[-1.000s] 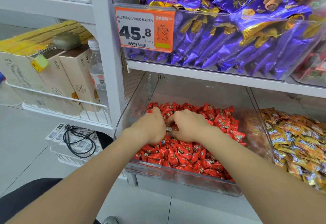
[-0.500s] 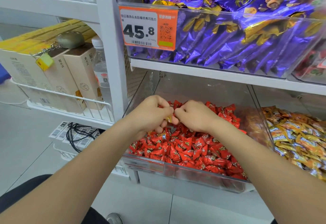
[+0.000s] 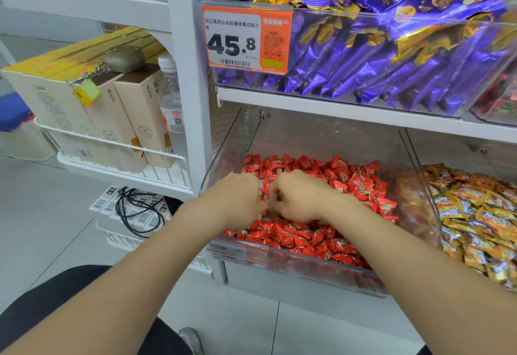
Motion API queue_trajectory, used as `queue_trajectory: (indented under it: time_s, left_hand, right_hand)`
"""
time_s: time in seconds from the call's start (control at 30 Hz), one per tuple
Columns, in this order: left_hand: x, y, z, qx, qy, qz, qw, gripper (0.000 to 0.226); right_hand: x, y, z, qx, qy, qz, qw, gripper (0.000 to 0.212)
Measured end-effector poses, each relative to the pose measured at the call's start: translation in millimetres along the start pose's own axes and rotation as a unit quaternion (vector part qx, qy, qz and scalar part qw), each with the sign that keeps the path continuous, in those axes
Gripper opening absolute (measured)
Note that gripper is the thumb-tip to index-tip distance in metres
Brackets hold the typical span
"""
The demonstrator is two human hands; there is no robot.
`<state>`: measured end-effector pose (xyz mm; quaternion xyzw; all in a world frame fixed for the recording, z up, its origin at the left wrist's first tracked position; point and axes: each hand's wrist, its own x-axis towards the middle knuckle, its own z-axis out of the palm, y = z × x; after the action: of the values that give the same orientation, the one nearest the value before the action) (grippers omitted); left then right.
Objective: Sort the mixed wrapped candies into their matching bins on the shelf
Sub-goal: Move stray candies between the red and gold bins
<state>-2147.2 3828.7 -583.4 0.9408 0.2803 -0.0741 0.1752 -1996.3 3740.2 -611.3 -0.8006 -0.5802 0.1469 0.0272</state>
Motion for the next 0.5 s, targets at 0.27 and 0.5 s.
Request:
queue_trajectory:
  time_s: [0.27, 0.5]
  left_hand:
    - [24, 1, 12, 0.059, -0.191, -0.014, 0.98, 0.071]
    - [51, 14, 30, -0.011, -0.054, 0.002, 0.998, 0.071]
  right_hand:
    - [-14, 31, -30, 0.087, 0.123, 0.086, 0.985, 0.038]
    - [-39, 33, -31, 0.101, 0.041, 0.029, 0.994, 0.036]
